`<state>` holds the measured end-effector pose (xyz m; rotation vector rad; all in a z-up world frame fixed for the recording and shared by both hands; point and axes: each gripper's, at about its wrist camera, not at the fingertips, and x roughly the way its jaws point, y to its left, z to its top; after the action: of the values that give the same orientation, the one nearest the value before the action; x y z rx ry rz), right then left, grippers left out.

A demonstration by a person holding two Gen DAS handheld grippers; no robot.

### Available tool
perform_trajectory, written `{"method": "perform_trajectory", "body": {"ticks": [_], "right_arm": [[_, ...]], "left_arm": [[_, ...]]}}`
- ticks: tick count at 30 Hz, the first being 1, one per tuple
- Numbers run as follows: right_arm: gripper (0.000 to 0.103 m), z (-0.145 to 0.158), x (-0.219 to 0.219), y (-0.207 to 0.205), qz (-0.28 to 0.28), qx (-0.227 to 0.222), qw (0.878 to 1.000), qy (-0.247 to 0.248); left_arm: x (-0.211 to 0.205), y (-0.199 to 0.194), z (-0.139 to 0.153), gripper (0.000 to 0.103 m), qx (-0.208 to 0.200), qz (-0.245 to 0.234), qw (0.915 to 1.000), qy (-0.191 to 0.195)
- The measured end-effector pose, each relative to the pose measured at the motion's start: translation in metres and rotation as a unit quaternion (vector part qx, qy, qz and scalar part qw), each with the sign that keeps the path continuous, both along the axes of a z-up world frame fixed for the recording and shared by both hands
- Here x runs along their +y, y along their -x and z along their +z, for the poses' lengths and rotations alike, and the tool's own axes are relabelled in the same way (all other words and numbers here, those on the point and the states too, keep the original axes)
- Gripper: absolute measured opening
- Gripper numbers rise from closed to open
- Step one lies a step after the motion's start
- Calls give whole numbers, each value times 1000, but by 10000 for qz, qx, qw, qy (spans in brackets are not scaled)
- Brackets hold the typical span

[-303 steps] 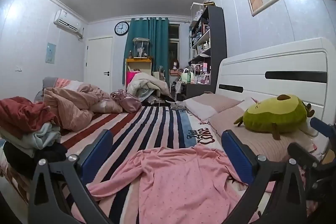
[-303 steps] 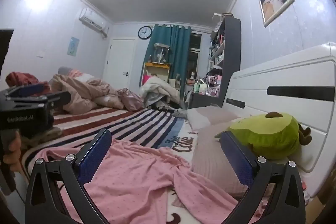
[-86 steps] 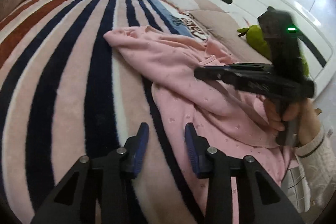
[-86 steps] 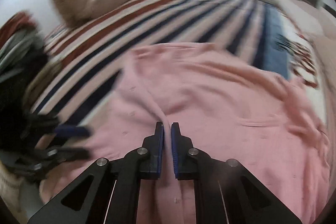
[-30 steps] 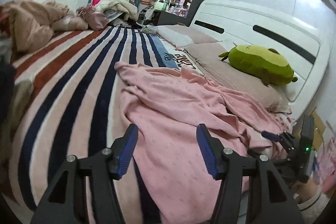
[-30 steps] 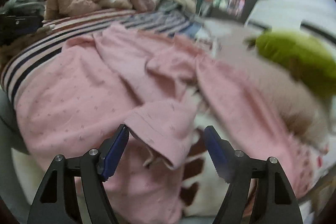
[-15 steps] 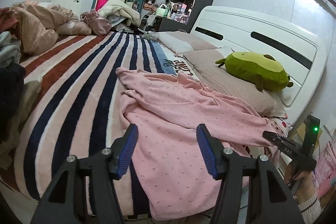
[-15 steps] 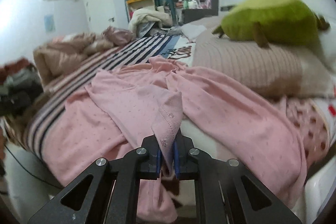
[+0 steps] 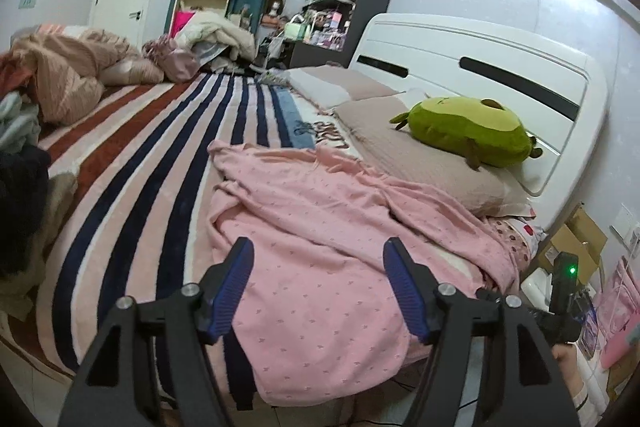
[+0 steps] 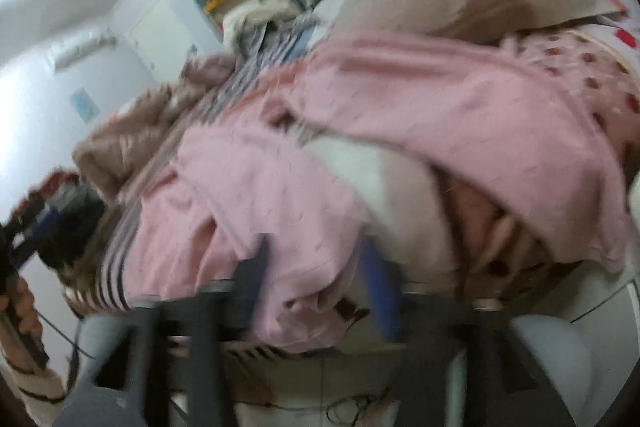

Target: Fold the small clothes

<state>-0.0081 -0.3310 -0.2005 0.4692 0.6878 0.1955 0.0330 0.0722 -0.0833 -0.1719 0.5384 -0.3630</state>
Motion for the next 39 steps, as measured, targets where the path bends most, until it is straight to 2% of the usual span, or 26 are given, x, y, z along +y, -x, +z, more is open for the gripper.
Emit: {"method": "perform_trajectory", "body": {"ticks": [5, 10, 13, 15, 17, 20, 21, 22, 24, 27, 31, 36, 39], "right_arm": [[67, 1, -31, 1, -383, -3, 9989, -265], [67, -22, -59, -23, -780, 123, 9920, -985], [73, -21, -65, -30, -968, -217, 9887, -1128], [73, -16, -67, -38, -1178, -523, 9854, -1117], [72, -16, -71, -49, -1296, -592, 9833, -1129], [56, -11, -74, -63, -1633, -664, 9799, -937], [45, -8, -75, -67, -1767, -625, 9788, -828], [29, -5, -74, -70, -1836, -632, 9776, -811], [10, 1, -74, -72, -1848, -710, 9765, -853], [5, 18, -70, -71, -1945, -909, 9746, -633], [4, 55, -51, -70, -1776, -1474, 9728, -188], [4, 111, -11, -81, -1132, -2226, 9668, 532], [4, 145, 25, -90, -336, -2683, 9597, 758]], "left_arm": [[-9, 9, 9, 63, -158, -43, 9999, 50], [-13, 15, 15, 66, -320, -86, 9994, 49], [-12, 14, 14, 66, -359, -99, 9993, 25], [-10, 13, 12, 66, -372, -64, 9993, -27], [-8, 11, 10, 66, -399, -38, 9992, -38], [-6, 6, 8, 68, -431, 0, 9990, -69], [-4, 4, 7, 69, -438, 38, 9990, -75], [-3, 2, 7, 69, -445, 70, 9990, -62], [0, -3, 6, 69, -445, 97, 9990, -14], [3, -8, 7, 72, -446, 108, 9989, 41], [9, -13, 9, 74, -450, 136, 9989, 51], [21, -23, 9, 74, -408, 234, 9988, 108], [30, -29, 8, 75, -379, 315, 9987, 90]]}}
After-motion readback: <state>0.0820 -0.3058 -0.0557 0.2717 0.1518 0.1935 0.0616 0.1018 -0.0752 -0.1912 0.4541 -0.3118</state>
